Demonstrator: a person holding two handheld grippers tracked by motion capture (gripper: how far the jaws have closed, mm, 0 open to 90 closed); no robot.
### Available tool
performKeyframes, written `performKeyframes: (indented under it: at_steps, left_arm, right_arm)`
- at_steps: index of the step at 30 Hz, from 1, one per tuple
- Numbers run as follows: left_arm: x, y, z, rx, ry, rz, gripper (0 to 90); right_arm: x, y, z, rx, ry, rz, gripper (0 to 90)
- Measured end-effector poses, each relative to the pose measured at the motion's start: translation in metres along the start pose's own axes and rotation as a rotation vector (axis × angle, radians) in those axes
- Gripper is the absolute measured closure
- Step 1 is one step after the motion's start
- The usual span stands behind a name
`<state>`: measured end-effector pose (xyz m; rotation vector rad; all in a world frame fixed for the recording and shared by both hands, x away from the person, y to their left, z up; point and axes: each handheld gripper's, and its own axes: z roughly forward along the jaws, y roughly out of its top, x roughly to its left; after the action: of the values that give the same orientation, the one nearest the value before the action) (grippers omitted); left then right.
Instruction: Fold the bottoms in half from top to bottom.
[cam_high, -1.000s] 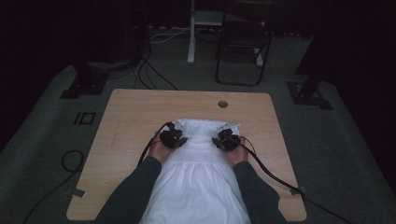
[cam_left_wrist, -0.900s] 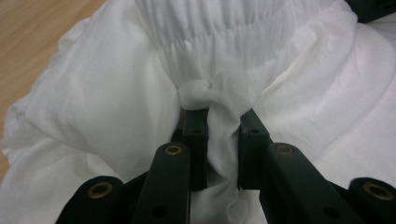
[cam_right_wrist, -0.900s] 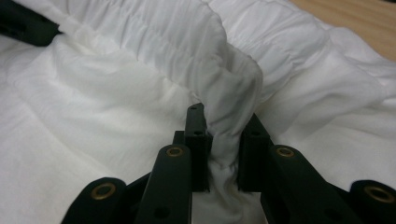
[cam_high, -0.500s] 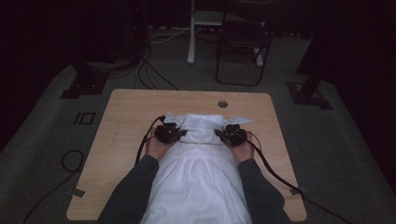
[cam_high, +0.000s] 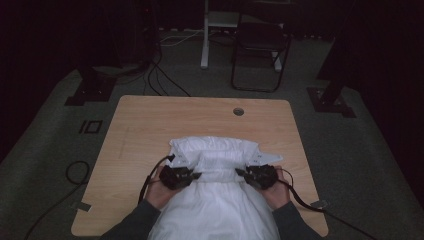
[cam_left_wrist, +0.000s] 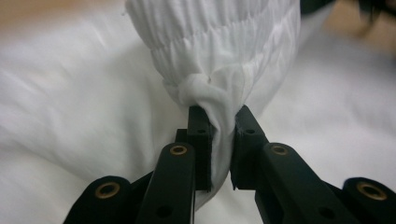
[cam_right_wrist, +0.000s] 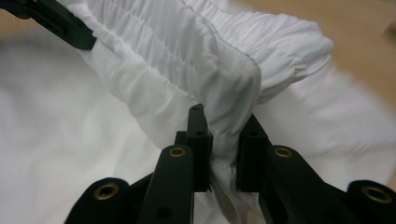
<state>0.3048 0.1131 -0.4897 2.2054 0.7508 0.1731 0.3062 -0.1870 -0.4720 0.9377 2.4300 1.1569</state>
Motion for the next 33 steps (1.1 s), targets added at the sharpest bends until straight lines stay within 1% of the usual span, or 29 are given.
performKeyframes:
  at_steps: [1, 2, 3, 4, 5, 6, 7, 8, 9, 10, 12, 15, 18, 20, 21, 22, 23, 25, 26, 29, 30, 33]
  left_arm:
    - [-0.002, -0.009, 0.006, 0.030, -0.009, -0.005, 80.9]
    - [-0.004, -0.016, 0.012, 0.060, -0.012, -0.002, 80.9]
    - [-0.005, -0.023, 0.017, 0.085, -0.006, 0.002, 80.9]
    - [-0.006, -0.027, 0.022, 0.102, 0.017, 0.014, 80.8]
    - [-0.006, -0.030, 0.024, 0.097, 0.042, 0.052, 80.6]
    - [-0.004, -0.030, 0.024, 0.097, 0.055, 0.069, 80.5]
    - [-0.002, -0.028, 0.024, 0.100, 0.069, 0.074, 80.5]
    - [0.001, -0.025, 0.026, 0.107, 0.096, 0.086, 80.4]
    - [0.004, -0.023, 0.027, 0.113, 0.106, 0.092, 80.3]
    - [0.008, -0.021, 0.028, 0.115, 0.117, 0.095, 80.3]
    - [0.018, -0.015, 0.031, 0.125, 0.148, 0.108, 80.2]
    - [0.037, -0.007, 0.035, 0.135, 0.175, 0.103, 79.9]
    - [0.053, 0.002, 0.040, 0.147, 0.218, 0.114, 79.9]
    - [0.062, 0.008, 0.044, 0.162, 0.251, 0.125, 79.9]
    - [0.062, 0.008, 0.044, 0.162, 0.251, 0.125, 79.9]
    - [0.069, 0.013, 0.048, 0.164, 0.277, 0.126, 79.9]
    - [0.072, 0.015, 0.049, 0.170, 0.289, 0.131, 79.9]
    - [0.080, 0.020, 0.054, 0.160, 0.310, 0.115, 79.9]
    - [0.084, 0.022, 0.057, 0.148, 0.319, 0.097, 80.0]
    - [0.095, 0.029, 0.064, 0.133, 0.327, 0.065, 80.0]
    - [0.098, 0.032, 0.066, 0.133, 0.330, 0.063, 80.0]
    - [0.107, 0.040, 0.074, 0.121, 0.337, 0.030, 80.0]
  right_arm:
    - [0.004, -0.008, 0.003, 0.020, 0.006, -0.002, 78.8]
    - [0.007, -0.016, 0.006, 0.040, 0.018, -0.001, 78.7]
    - [0.011, -0.022, 0.009, 0.062, 0.025, 0.002, 78.6]
    - [0.014, -0.028, 0.012, 0.079, 0.036, 0.003, 78.5]
    - [0.017, -0.033, 0.015, 0.093, 0.046, 0.005, 78.2]
    - [0.020, -0.037, 0.019, 0.107, 0.044, 0.004, 77.9]
    - [0.022, -0.040, 0.022, 0.119, 0.035, 0.004, 77.5]
    - [0.022, -0.041, 0.025, 0.123, 0.038, 0.007, 77.1]
    - [0.021, -0.042, 0.029, 0.125, 0.043, 0.029, 77.0]
    - [0.021, -0.042, 0.032, 0.124, 0.042, 0.037, 76.9]
    - [0.020, -0.040, 0.040, 0.129, 0.038, 0.038, 76.8]
    - [0.018, -0.034, 0.052, 0.130, 0.040, 0.054, 76.7]
    - [0.013, -0.025, 0.066, 0.123, 0.039, 0.071, 76.9]
    - [0.007, -0.018, 0.076, 0.121, 0.033, 0.074, 77.3]
    - [0.007, -0.018, 0.076, 0.121, 0.033, 0.074, 77.3]
    - [0.003, -0.015, 0.081, 0.116, 0.027, 0.065, 77.6]
    - [-0.005, -0.010, 0.088, 0.109, 0.011, 0.049, 78.0]
    - [-0.017, -0.004, 0.096, 0.096, -0.008, 0.045, 78.3]
    - [-0.023, -0.001, 0.101, 0.092, -0.017, 0.046, 78.3]
    - [-0.046, 0.012, 0.114, 0.105, -0.049, 0.054, 78.2]
    - [-0.050, 0.015, 0.117, 0.109, -0.060, 0.055, 78.3]
    - [-0.067, 0.027, 0.127, 0.122, -0.109, 0.064, 78.0]
